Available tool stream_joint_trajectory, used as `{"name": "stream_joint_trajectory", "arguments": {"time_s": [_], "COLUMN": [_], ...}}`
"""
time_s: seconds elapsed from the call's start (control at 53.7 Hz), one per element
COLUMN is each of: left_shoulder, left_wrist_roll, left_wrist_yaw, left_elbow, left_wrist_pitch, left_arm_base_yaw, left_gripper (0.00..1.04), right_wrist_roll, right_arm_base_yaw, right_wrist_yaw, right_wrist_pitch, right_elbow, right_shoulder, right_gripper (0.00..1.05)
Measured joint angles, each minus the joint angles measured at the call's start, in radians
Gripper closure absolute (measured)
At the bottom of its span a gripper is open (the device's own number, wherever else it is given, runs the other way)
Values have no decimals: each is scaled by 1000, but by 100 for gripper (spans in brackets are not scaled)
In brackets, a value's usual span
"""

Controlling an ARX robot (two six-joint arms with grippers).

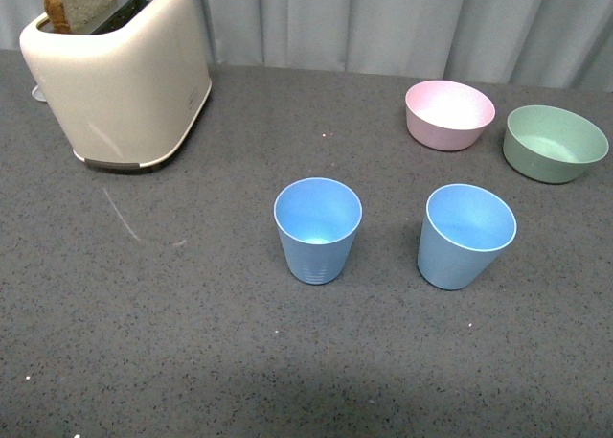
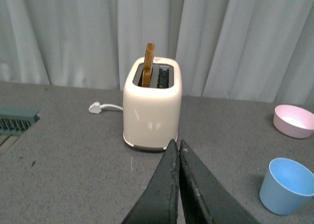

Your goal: Stack blue cups with both arms

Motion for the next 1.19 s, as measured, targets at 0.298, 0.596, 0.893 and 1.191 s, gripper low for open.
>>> {"name": "stream_joint_trajectory", "arguments": {"time_s": [0.298,0.596,0.893,1.191], "left_shoulder": [-2,-2,-2,-2], "left_wrist_roll": [0,2,2,2], "left_wrist_yaw": [0,0,0,0], "left_elbow": [0,0,0,0], "left_wrist_pitch": [-1,-1,-1,-1], "left_arm_base_yaw": [0,0,0,0], "left_gripper": [50,7,7,7], "right_wrist_roll": [-83,-171,-12,114], "right_arm_base_yaw": [-6,-26,61,194], "right_wrist_yaw": [-45,-44,-33,19], "right_wrist_pitch": [-60,238,255,139], "right_elbow": [17,171,462,757], "right_shoulder": [27,726,1414,1785], "right_gripper": [10,10,10,10]}}
